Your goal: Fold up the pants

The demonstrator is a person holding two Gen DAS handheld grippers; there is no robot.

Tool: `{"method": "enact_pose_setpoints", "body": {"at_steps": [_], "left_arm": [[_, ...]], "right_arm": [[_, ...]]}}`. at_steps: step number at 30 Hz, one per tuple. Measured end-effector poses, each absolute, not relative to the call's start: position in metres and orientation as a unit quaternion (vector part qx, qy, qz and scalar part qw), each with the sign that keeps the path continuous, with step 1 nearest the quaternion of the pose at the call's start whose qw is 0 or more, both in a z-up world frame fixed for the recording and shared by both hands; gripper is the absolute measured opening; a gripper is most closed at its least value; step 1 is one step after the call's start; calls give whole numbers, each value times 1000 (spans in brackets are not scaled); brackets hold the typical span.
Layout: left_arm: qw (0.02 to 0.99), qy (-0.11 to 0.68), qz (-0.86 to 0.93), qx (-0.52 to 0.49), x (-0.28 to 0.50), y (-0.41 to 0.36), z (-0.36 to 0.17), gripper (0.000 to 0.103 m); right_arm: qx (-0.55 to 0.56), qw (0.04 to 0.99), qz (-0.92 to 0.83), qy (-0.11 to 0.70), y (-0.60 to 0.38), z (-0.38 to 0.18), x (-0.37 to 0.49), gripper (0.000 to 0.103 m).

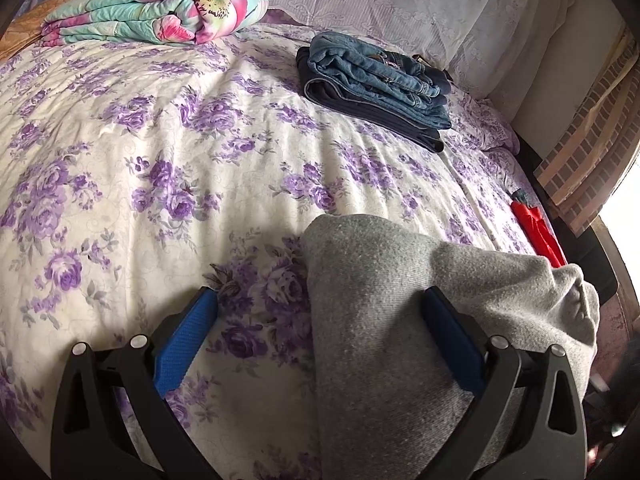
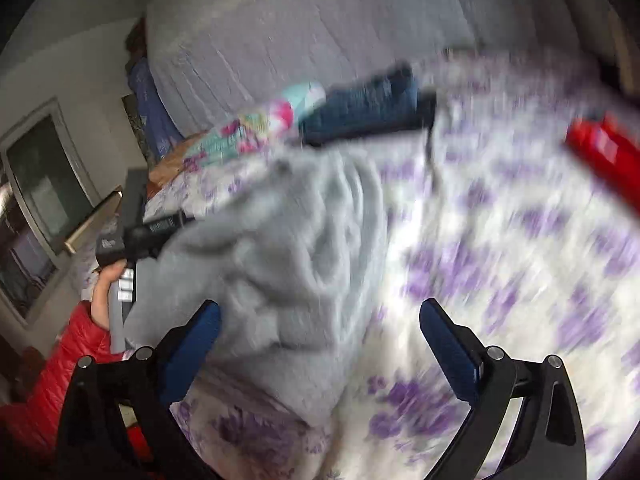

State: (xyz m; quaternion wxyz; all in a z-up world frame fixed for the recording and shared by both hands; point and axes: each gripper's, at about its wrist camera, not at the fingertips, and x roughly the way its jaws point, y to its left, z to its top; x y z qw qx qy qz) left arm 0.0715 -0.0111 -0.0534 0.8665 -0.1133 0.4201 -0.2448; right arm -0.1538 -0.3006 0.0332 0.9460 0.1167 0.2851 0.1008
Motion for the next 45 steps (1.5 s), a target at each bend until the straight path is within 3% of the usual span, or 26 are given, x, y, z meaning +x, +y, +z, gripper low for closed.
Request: {"method": "enact_pose_setpoints", "body": {"at_steps": [3, 6, 8, 11, 12, 16, 22, 25, 28, 34, 39, 42, 45], "left_arm": [[867, 419, -244, -113, 71, -11, -53, 99], [867, 419, -244, -113, 71, -11, -53, 99], [867, 419, -245, -114, 71, -10, -53, 99], [867, 419, -246, -115, 71, -10, -52, 99], [866, 419, -246, -116, 71, -10, -52, 99], [865, 419, -249, -119, 70, -8, -50, 99], [866, 417, -248, -121, 69, -7, -49, 99], [866, 414, -248, -131, 64, -2, -49, 99], [865, 412, -250, -141, 52, 5, -49, 99], [885, 384, -228, -131, -2, 19, -35, 98], [906, 355, -229, -36, -51, 1, -23, 98], [909, 356, -214, 14, -64, -15, -41, 99], [910, 356, -207, -35, -66, -6, -52, 99]], "right_arm": [[54, 973, 85, 209, -287, 81, -161, 100], [15, 975, 84, 206, -271, 99, -133, 100], [-1, 967, 98, 235, -258, 83, -111, 100], [-50, 933, 73, 349, -241, 27, -75, 100], [-36, 944, 79, 319, -245, 20, -80, 100], [30, 929, 101, 354, -267, 29, -78, 100], [51, 953, 68, 292, -295, 54, -111, 100], [54, 929, 84, 357, -299, 17, -98, 100], [194, 895, 152, 371, -328, -13, -90, 100], [218, 890, 171, 363, -335, -18, -90, 100], [231, 896, 165, 342, -341, -12, -104, 100], [196, 934, 113, 278, -337, 19, -123, 100], [136, 959, 112, 221, -318, 66, -130, 100]]}}
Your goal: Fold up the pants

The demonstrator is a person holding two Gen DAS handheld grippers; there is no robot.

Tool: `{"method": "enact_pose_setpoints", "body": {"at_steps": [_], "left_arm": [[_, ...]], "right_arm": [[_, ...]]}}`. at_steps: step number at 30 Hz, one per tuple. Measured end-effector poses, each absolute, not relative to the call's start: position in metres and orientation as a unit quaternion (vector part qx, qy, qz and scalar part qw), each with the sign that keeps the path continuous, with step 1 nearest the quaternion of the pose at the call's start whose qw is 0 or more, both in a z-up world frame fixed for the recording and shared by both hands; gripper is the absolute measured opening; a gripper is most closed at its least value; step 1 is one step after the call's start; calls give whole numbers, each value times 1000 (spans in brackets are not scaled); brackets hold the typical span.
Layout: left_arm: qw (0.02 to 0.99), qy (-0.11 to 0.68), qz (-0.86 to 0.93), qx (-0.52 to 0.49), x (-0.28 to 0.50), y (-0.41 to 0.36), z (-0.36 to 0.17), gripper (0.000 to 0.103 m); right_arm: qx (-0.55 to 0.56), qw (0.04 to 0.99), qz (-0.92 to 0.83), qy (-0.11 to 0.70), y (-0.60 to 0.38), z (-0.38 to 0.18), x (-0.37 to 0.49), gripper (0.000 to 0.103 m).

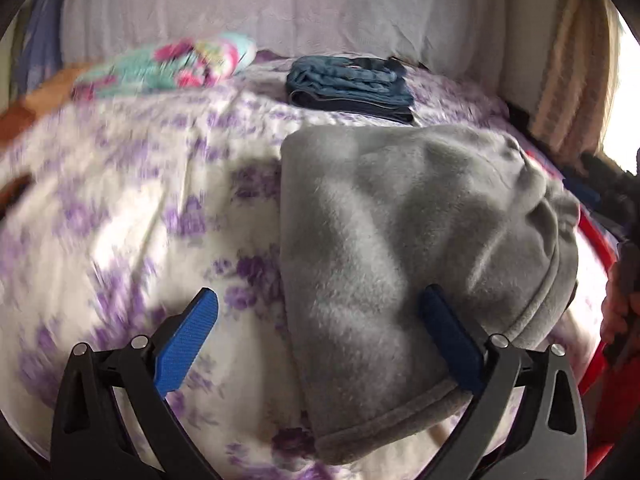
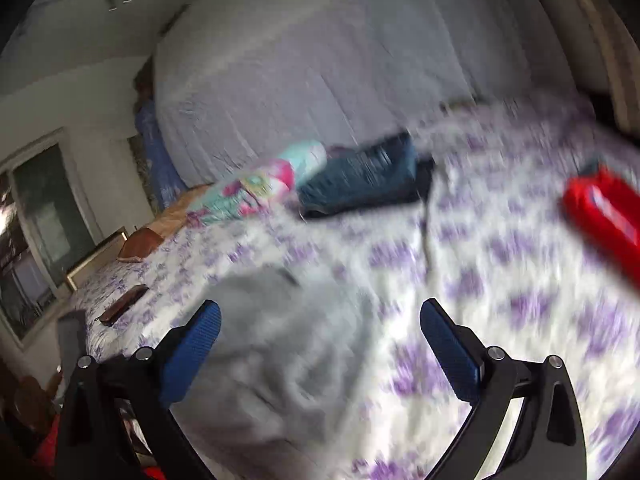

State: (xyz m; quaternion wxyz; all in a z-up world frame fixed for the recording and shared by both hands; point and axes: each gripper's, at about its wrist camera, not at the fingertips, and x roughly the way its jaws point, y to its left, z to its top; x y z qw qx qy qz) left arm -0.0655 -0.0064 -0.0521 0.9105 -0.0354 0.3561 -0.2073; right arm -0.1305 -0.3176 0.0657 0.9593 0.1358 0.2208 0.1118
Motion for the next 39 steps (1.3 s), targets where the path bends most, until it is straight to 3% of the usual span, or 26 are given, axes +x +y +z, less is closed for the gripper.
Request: {"method": "enact_pose_setpoints", "body": {"at_steps": [5, 9, 28, 39], "left_arm": [[911, 359, -198, -46, -64, -6, -53, 99], [921, 347, -176, -24, -69, -12, -51, 99], [935, 323, -144, 17, -81, -20, -48, 99], [936, 321, -141, 19, -82, -20, -48, 99]], "right_arm": [[-14, 964, 103, 245, -255, 88, -93, 100], [-135, 926, 67, 346, -216, 30, -49, 100], [-89, 953, 79, 279, -234, 30, -80, 100], [7, 947, 117, 300, -279, 27, -108, 100]]}}
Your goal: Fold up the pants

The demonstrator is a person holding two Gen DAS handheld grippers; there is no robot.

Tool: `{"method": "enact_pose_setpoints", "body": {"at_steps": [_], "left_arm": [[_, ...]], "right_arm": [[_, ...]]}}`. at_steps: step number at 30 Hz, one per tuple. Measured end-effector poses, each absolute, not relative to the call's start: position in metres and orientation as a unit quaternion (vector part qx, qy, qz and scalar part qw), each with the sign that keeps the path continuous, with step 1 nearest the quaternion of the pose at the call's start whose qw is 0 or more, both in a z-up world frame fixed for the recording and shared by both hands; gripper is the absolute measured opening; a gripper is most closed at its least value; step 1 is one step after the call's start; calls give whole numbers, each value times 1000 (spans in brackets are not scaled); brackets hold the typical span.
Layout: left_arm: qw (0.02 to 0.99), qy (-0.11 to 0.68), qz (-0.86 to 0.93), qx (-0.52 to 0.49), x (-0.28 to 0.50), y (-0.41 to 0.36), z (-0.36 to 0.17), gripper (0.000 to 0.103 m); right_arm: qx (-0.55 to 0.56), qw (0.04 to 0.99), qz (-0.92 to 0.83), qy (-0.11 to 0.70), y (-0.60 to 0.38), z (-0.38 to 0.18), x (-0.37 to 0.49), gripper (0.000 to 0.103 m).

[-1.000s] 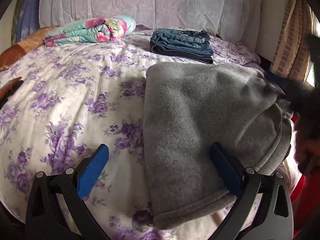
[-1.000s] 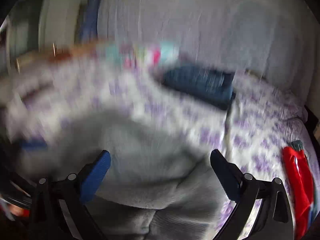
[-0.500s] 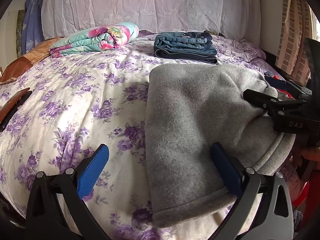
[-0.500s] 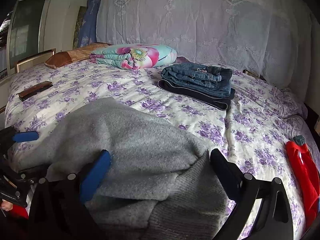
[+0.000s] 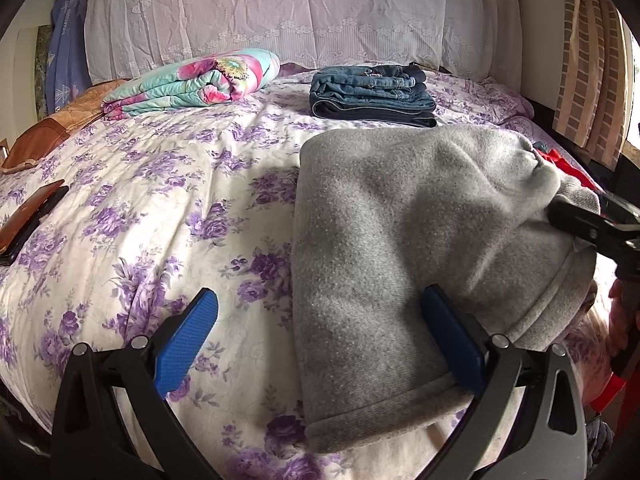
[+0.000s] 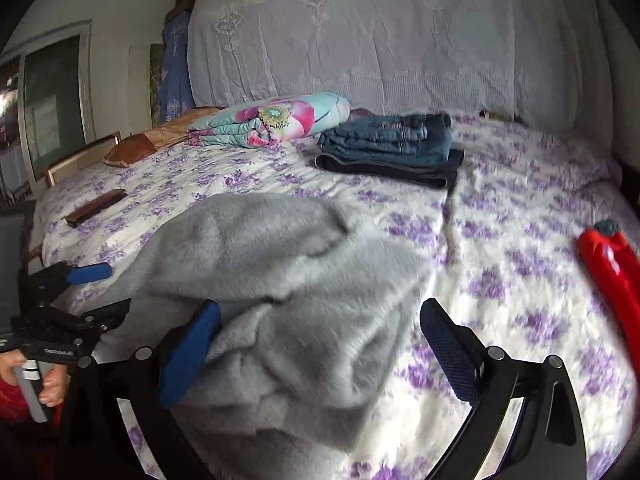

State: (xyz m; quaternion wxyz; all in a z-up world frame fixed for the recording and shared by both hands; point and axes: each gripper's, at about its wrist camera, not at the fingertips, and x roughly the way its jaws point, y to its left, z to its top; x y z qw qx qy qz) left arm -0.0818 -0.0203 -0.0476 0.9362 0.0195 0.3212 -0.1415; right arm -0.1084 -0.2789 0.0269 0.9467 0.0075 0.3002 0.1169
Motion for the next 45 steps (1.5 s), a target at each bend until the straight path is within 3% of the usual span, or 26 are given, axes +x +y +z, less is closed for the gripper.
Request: {"method": "enact_pose_setpoints", "body": {"at_steps": [10, 15, 24, 27, 32, 39, 45], "left_arm": [[932, 328, -151, 5, -80, -17, -48, 99], [904, 368, -208, -65, -65, 2, -53, 99], [902, 359, -226, -85, -66, 6, -60, 99], [894, 370, -234, -92, -64, 10, -57, 98], [861, 404, -282, -127, -58, 21, -52, 98], [813, 426, -346, -197, -43, 23, -55, 98], [786, 436, -393, -194, -35, 7, -58, 98]], "right_arm": [[159, 905, 172, 356, -309, 9, -102, 100], [216, 888, 183, 362, -329, 7, -109, 100], [260, 893, 260, 258, -325, 55, -136, 100], [243, 895, 220, 301, -320, 49, -112, 100], [361, 823, 221, 379, -357, 7, -78, 100], [403, 788, 232, 402, -368, -24, -70, 100], [390, 787, 259, 402, -360, -27, -49, 100]]}}
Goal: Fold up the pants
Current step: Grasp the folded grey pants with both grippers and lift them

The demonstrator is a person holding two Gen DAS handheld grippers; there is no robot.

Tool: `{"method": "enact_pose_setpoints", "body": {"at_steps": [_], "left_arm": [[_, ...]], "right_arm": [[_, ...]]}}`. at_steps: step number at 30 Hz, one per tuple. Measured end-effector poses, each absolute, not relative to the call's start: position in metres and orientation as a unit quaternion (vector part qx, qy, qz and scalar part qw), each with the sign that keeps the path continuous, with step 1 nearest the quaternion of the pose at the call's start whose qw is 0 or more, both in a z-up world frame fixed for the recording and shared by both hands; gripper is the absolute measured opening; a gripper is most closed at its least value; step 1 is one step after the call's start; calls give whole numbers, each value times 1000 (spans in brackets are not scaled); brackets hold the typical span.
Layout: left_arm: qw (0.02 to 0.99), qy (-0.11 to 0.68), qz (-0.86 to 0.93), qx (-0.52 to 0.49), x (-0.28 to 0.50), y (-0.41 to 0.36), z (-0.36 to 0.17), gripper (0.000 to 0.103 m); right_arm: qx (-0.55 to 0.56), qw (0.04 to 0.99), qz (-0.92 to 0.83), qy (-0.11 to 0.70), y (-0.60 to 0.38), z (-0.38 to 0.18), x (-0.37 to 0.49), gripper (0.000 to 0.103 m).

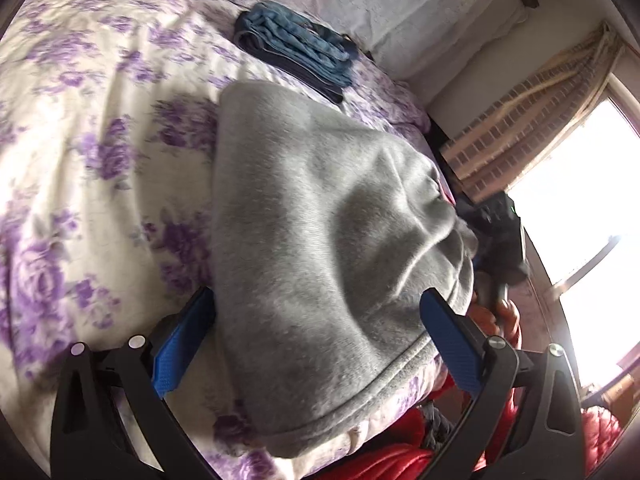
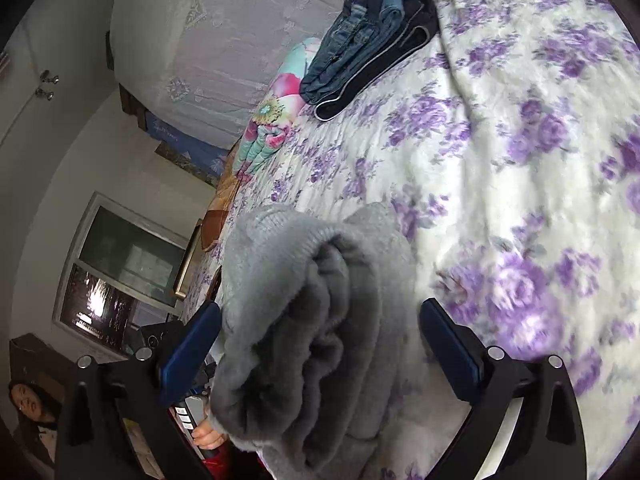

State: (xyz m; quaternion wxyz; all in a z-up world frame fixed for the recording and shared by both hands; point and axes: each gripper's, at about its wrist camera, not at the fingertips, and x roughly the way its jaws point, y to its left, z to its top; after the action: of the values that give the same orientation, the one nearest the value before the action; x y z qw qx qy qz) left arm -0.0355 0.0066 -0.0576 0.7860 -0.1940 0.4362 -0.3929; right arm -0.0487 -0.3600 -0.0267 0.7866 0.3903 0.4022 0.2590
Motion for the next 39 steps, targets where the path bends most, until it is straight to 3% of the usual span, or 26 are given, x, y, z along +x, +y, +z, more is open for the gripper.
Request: {"method": "enact_pose_setpoints", "body": {"at_steps": [6, 17, 23, 28, 31, 39], "left_arm": [[792, 432, -405, -149, -46, -12, -56, 98], [761, 437, -428, -218, -47, 6, -59, 98], [822, 422, -348, -160, -53, -27, -51, 98], [893, 342, -289, -38, -95, -49, -33, 76], [906, 320, -278, 2, -105, -57, -31, 75], [848, 386, -335, -138, -67, -28, -59, 81]], "right_arm": [[351, 788, 284, 417, -341, -24, -18, 100], [311, 817, 291, 390, -329, -23, -25, 99], [256, 859, 260, 358, -319, -12, -38, 78], [149, 917, 230, 291, -297, 16, -72, 74], [126, 928, 218, 275, -293, 22, -79, 74], [140, 915, 211, 313, -298, 13, -65, 75]]}}
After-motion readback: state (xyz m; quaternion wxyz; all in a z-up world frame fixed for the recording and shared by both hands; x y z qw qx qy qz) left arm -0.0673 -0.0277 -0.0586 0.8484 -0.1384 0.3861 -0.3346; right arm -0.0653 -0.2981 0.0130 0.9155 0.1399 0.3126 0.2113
